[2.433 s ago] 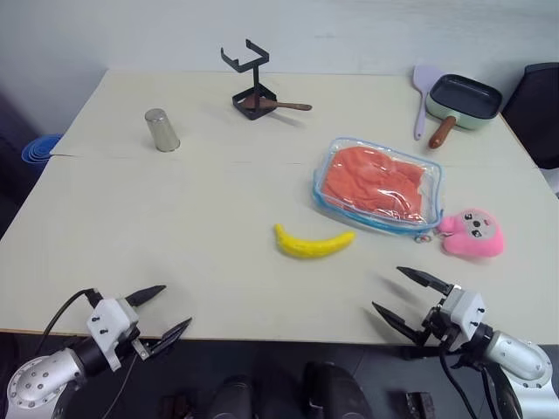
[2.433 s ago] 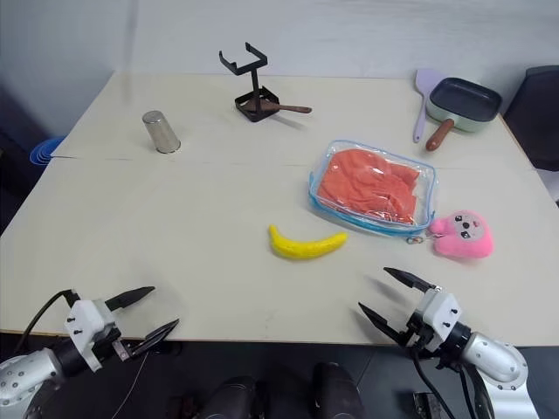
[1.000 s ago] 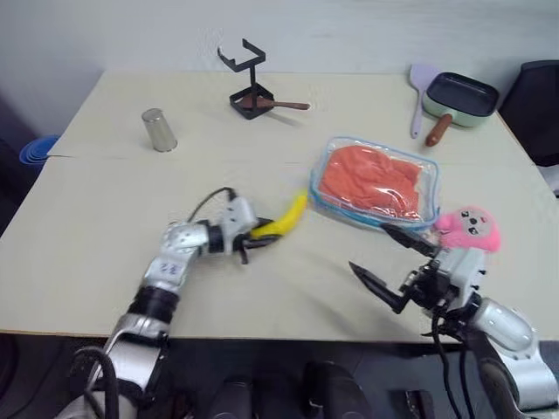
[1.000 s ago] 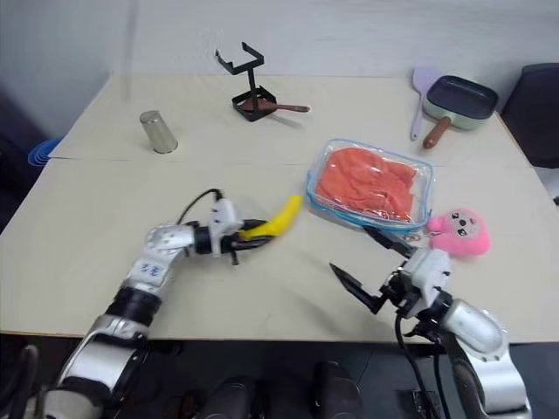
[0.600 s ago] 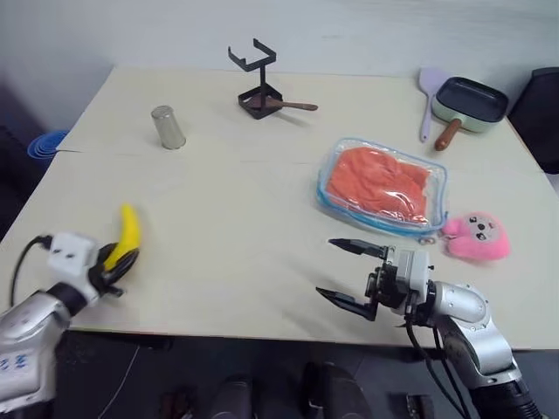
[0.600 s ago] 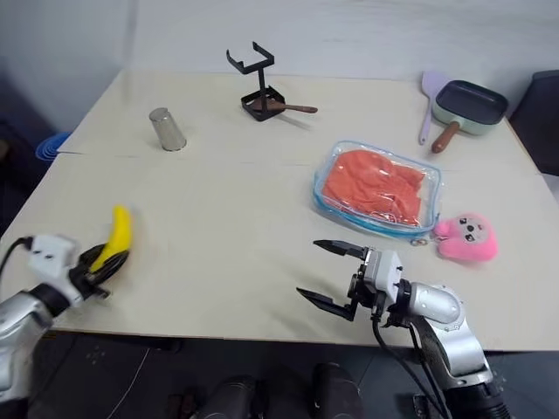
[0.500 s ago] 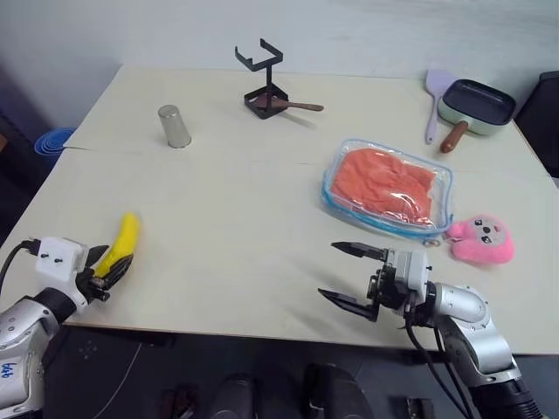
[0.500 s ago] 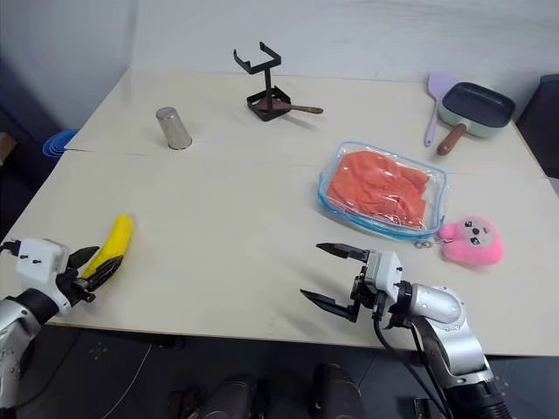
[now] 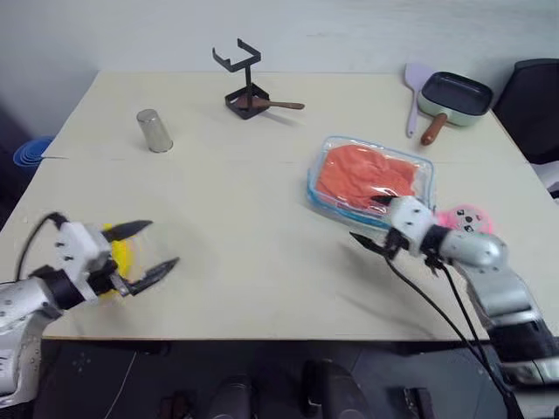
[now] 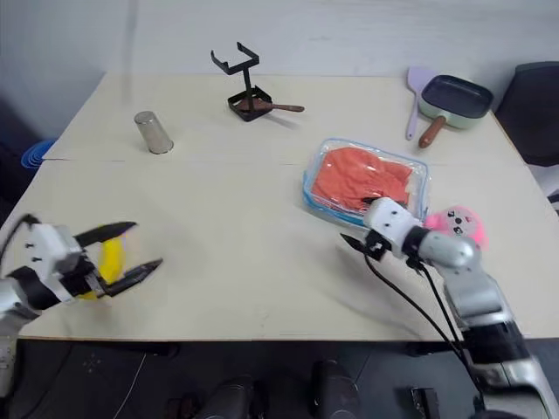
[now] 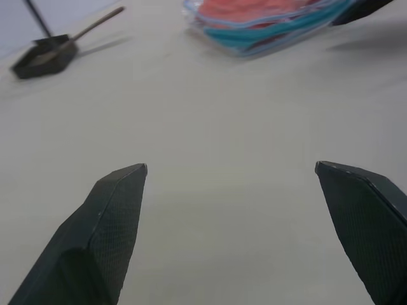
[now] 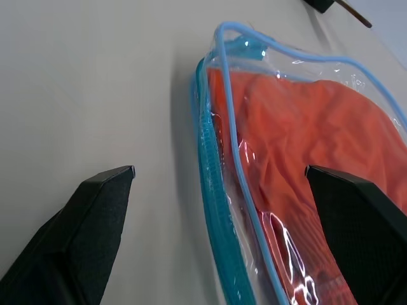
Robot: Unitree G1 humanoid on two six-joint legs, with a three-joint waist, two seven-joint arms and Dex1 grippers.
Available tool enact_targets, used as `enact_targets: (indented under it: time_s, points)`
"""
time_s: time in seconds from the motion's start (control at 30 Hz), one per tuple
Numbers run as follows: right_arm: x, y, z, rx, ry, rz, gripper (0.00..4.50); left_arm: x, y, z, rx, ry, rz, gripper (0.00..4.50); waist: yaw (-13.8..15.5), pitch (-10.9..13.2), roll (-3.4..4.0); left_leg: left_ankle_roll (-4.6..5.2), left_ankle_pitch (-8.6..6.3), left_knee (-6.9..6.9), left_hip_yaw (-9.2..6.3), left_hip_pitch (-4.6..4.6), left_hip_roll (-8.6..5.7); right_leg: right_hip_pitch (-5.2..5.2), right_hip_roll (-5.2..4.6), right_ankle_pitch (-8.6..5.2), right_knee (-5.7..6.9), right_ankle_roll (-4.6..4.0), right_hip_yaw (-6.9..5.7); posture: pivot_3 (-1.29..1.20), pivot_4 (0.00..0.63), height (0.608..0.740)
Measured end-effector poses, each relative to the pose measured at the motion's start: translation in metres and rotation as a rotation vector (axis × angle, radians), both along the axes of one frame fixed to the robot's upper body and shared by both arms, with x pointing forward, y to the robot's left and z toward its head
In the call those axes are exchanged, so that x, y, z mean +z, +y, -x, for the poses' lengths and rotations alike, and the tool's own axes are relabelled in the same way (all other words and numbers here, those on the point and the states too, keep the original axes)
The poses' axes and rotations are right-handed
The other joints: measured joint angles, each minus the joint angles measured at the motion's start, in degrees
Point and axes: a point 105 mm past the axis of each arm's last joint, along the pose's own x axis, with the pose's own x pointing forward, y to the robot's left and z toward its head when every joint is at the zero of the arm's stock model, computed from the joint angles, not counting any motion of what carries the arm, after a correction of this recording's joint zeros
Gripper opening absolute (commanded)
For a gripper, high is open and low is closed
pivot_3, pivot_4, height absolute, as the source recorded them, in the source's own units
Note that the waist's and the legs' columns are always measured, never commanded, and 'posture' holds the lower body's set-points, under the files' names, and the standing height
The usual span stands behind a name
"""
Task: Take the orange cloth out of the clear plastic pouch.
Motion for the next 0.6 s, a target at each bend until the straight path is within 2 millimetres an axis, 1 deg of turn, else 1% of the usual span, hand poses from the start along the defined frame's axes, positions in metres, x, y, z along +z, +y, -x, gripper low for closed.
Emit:
enact_targets:
  time_s: [0.03, 0.07, 0.1, 0.2, 0.3, 0.33, 0.43, 0.5, 0.6]
  points:
    - [-0.006, 0.000, -0.007, -0.021, -0.003, 0.020, 3.93, -0.001, -0.007, 0.000, -0.031, 0.005, 0.010, 4.50, 0.0, 0.0, 0.00, 0.01, 0.01, 0.00, 0.01, -0.06, -0.02, -0.04, 0.00, 0.00, 0.05, 0.00, 0.00, 0.00, 0.150, 0.740]
    - [-0.008, 0.002, -0.011, -0.027, -0.012, 0.025, 3.53, -0.002, -0.012, 0.000, -0.057, 0.009, 0.018, 4.50, 0.0, 0.0, 0.00, 0.02, 0.02, 0.00, 0.01, -0.12, -0.02, -0.05, 0.00, 0.00, 0.10, 0.00, 0.00, 0.00, 0.150, 0.740]
    - [-0.008, 0.005, -0.016, -0.023, -0.025, 0.041, 3.25, -0.002, -0.019, 0.000, -0.084, 0.007, 0.031, 4.50, 0.0, 0.0, 0.00, 0.03, 0.02, 0.02, 0.01, -0.10, -0.02, -0.04, 0.00, 0.00, 0.15, 0.00, 0.00, 0.00, 0.150, 0.740]
    - [-0.009, 0.000, -0.024, -0.048, -0.040, 0.063, 2.20, -0.001, -0.032, 0.003, -0.152, 0.011, 0.053, 4.50, 0.0, 0.0, -0.01, 0.05, 0.03, 0.05, 0.01, -0.12, -0.03, -0.03, 0.00, 0.01, 0.16, 0.01, 0.00, 0.00, 0.150, 0.740]
    - [-0.012, -0.002, -0.025, -0.045, -0.044, 0.077, 1.22, 0.007, -0.046, 0.005, -0.210, -0.009, 0.123, 4.50, 0.1, 0.0, -0.01, 0.07, 0.05, 0.06, -0.02, -0.18, -0.02, -0.02, 0.00, 0.01, 0.13, 0.02, -0.02, 0.00, 0.150, 0.740]
    - [-0.011, 0.000, -0.024, -0.021, -0.052, 0.078, 0.89, 0.011, -0.050, 0.007, -0.235, -0.016, 0.153, 4.50, 0.1, 0.0, -0.01, 0.07, 0.05, 0.06, -0.02, -0.18, -0.03, -0.02, 0.00, 0.01, 0.14, 0.03, -0.02, 0.00, 0.150, 0.740]
    - [-0.006, 0.012, -0.017, 0.081, -0.077, 0.067, 0.01, 0.014, -0.054, 0.011, -0.259, -0.009, 0.187, 4.50, -0.2, 0.0, -0.01, 0.03, 0.07, 0.06, 0.00, -0.17, 0.03, -0.03, 0.08, 0.01, 0.13, 0.03, -0.02, 0.00, 0.150, 0.740]
    - [-0.004, 0.029, -0.008, 0.186, -0.051, 0.028, 0.01, 0.012, -0.050, 0.012, -0.230, 0.001, 0.196, 4.50, -0.6, 0.0, -0.01, -0.04, 0.09, 0.05, 0.02, -0.16, 0.12, -0.04, 0.17, 0.01, 0.13, 0.03, -0.01, 0.00, 0.150, 0.740]
    - [-0.003, 0.069, 0.014, 0.377, 0.012, -0.023, 0.01, 0.011, -0.039, 0.012, -0.173, -0.005, 0.200, 4.50, -0.7, 0.0, 0.00, -0.11, 0.12, 0.05, 0.00, -0.14, 0.21, -0.05, 0.22, 0.01, 0.15, 0.02, -0.03, 0.00, 0.150, 0.740]
